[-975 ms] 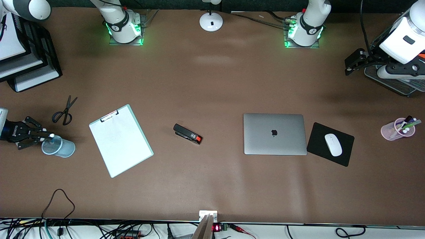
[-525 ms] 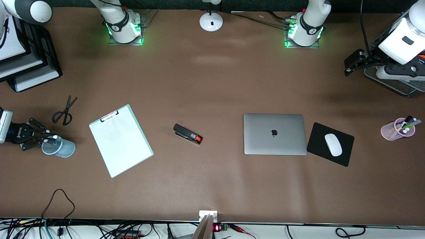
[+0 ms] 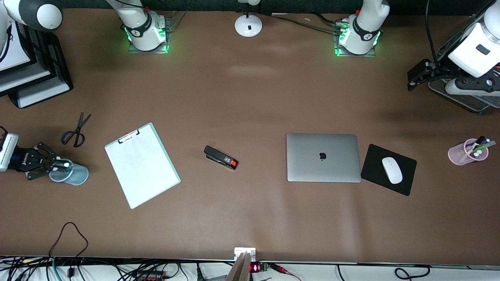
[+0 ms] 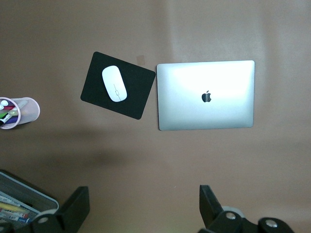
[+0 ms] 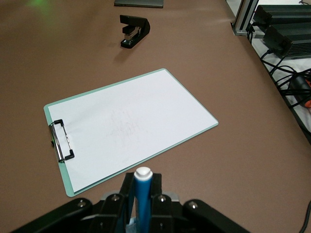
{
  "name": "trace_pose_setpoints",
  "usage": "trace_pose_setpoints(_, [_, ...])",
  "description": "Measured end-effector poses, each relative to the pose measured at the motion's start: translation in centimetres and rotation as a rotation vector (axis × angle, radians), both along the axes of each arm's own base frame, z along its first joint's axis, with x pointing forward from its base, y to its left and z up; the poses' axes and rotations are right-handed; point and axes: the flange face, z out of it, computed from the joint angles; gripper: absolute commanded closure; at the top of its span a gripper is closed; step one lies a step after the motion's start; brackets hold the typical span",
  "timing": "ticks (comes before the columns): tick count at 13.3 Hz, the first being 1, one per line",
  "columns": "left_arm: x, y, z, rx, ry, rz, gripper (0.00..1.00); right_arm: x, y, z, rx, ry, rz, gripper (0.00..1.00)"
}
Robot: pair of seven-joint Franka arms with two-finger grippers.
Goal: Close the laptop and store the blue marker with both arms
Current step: 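Lower the blue marker into the light blue cup with the right gripper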
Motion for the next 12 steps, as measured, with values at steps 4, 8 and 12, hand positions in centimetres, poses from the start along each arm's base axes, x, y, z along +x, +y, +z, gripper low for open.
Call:
trace_pose_setpoints(4, [0.1, 0.0, -0.2, 0.0, 0.003, 0.0, 0.0, -0.2, -0.5, -0.3, 0.001, 0.004, -0.007, 0.94])
trace_pose_setpoints(8, [0.1, 0.1, -0.2, 0.0, 0.003, 0.0, 0.0, -0.9, -2.0, -0.8, 0.003, 0.01, -0.03, 0.94])
trace_pose_setpoints(12, [0.1, 0.1, -0.2, 0.0, 0.003, 0.0, 0.0, -1.2, -2.4, -1.9, 0.013, 0.021, -0.04, 0.94])
